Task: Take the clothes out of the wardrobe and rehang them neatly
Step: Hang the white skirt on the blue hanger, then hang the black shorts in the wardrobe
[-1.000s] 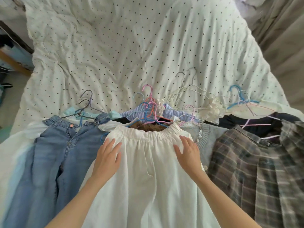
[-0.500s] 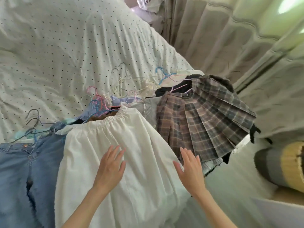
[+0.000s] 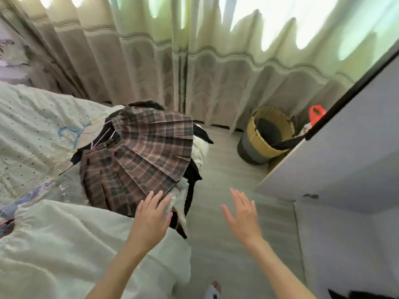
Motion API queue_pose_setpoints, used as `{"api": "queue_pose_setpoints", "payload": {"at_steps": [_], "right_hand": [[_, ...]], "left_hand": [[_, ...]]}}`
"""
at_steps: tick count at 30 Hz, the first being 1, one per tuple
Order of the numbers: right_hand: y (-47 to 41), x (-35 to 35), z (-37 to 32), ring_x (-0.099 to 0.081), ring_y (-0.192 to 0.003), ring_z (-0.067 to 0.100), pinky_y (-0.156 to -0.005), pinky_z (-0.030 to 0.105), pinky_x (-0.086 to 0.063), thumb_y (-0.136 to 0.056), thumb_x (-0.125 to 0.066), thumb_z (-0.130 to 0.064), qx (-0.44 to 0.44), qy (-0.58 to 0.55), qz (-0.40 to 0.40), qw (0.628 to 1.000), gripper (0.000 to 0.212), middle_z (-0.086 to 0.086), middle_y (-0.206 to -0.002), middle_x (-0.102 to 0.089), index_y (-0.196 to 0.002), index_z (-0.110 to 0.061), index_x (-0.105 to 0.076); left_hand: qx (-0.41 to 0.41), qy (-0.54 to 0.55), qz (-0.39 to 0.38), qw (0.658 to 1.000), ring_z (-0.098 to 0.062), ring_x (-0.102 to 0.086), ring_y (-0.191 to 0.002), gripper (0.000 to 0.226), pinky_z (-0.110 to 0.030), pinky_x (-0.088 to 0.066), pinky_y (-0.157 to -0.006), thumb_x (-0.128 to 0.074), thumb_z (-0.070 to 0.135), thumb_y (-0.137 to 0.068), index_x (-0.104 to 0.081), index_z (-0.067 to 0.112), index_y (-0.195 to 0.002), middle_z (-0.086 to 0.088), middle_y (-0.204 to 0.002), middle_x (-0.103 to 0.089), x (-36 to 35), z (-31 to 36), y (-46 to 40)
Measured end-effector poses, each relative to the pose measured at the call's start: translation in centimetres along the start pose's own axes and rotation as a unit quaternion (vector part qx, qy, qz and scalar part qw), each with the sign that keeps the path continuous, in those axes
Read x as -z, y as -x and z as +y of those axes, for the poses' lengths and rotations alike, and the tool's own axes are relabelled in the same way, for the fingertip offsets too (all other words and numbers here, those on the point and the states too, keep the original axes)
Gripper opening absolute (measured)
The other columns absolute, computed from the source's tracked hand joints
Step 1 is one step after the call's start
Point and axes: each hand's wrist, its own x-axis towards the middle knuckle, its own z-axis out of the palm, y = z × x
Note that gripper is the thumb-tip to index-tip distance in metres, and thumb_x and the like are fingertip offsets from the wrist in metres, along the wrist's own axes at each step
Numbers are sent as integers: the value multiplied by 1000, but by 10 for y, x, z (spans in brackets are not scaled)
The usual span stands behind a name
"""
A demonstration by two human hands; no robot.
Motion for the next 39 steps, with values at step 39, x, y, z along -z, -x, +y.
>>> {"api": "queue_pose_setpoints", "payload": {"at_steps": [39], "right_hand": [[148, 353, 395, -18, -142, 14, -116, 38, -20, -96, -45, -34, -514, -54, 521, 680, 55, 1, -151, -29, -146, -22, -27]], "left_hand": [[-694, 75, -198, 688, -40, -59, -109, 44, -46, -50, -79, -39, 33, -84, -54, 13, -120, -14, -115, -63, -172, 709, -195]]}}
